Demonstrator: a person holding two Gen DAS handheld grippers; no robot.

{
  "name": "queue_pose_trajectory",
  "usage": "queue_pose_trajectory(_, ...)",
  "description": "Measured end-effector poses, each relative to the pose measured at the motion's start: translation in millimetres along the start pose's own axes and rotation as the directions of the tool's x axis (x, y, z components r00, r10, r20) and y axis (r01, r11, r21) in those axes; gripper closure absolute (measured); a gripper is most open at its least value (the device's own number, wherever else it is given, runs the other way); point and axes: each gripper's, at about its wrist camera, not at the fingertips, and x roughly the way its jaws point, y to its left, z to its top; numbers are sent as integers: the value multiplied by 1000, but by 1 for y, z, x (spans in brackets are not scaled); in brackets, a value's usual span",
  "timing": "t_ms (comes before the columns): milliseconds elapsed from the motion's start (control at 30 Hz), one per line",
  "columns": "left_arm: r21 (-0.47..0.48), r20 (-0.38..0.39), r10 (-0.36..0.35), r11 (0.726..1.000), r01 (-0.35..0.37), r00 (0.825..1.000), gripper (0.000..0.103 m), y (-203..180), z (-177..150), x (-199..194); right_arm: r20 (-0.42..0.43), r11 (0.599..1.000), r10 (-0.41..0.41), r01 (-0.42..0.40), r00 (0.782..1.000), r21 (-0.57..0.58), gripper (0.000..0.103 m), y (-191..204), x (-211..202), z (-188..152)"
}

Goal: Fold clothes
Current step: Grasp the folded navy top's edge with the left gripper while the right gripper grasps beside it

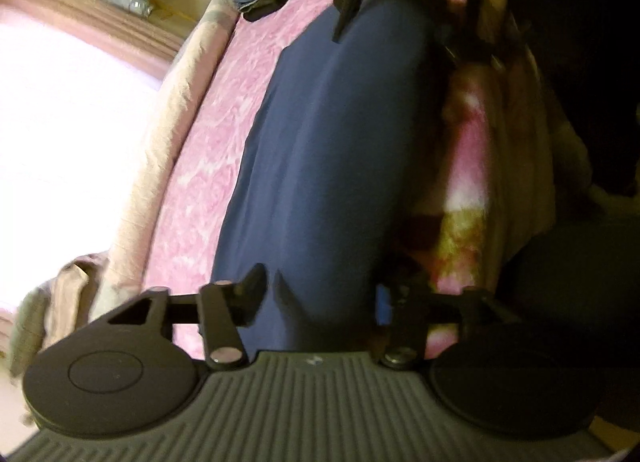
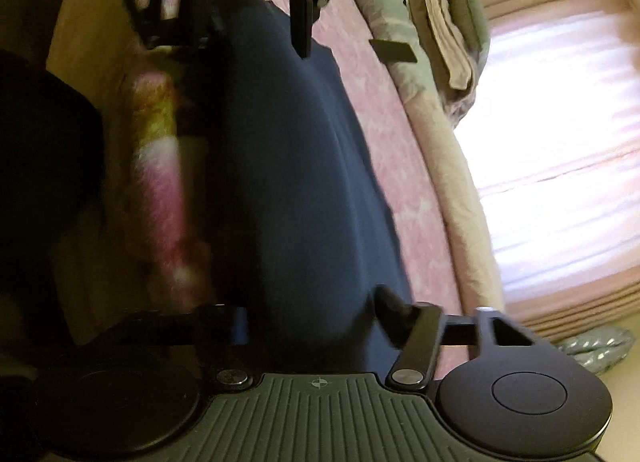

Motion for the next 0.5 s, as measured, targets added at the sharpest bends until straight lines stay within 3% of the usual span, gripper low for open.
queue_pose_trajectory(100,101,-10,72,992,-70,997,46,-12,1,9,18,999,-20,20,1000,28,66,-4,-5,-4)
queue_pose_trajectory(200,119,-32,84,990,-79,996,48,-8,8,21,24,999,-28,27,999,44,67,-10,-8,-4)
queue_pose_trajectory(267,137,-44,77,988,-70,996,70,-8,12,27,30,998,-33,32,999,46,67,-10,-14,-5)
queue_pose_trajectory(433,152,-53,72,986,-64,996,80,-8,14,29,32,999,-44,43,999,29,65,-4,-16,-5)
queue_pose_trajectory(500,147,-51,73,987,-65,996,80,-6,13,27,27,999,-47,48,999,-12,59,5,-12,-5)
